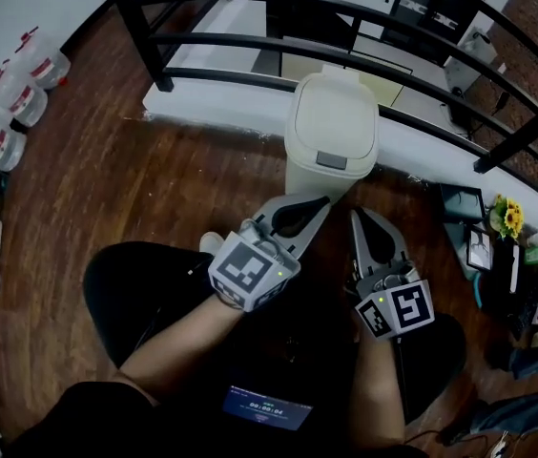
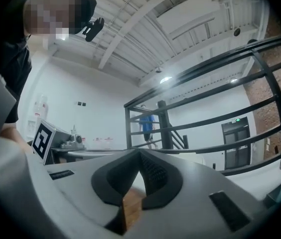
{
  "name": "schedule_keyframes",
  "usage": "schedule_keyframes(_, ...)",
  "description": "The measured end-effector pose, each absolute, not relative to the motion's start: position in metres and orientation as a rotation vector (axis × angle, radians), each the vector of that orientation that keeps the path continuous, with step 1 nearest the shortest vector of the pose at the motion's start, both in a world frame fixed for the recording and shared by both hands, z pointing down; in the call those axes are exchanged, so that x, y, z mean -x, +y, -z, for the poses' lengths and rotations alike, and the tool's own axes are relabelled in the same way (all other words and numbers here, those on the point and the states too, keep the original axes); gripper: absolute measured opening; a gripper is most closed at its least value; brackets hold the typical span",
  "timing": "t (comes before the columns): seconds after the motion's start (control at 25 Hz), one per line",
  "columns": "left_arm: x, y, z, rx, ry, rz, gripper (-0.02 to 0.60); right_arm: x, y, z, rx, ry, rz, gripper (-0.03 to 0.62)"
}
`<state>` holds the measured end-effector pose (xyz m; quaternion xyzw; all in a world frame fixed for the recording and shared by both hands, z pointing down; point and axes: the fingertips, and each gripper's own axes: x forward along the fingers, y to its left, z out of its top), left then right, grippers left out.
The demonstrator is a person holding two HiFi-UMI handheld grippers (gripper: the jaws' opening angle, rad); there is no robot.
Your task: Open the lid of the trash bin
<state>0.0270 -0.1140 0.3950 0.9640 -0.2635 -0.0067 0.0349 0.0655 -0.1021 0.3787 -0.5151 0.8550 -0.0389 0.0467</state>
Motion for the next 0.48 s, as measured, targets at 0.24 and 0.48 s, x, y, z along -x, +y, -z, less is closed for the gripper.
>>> schedule_keyframes(0.24,-0.043,-0.154,-0.408,-2.955,-0.816,-0.037,0.037,-0.077,-0.129,-0.375,1.592,2.601,0.135,0.002)
schedule_keyframes(0.48,-0.051,-0.159,-0.413,-2.954,-0.803,-0.057,0.037,-0.079,-0.123,-0.381,1.625,2.553,0.166,0.002)
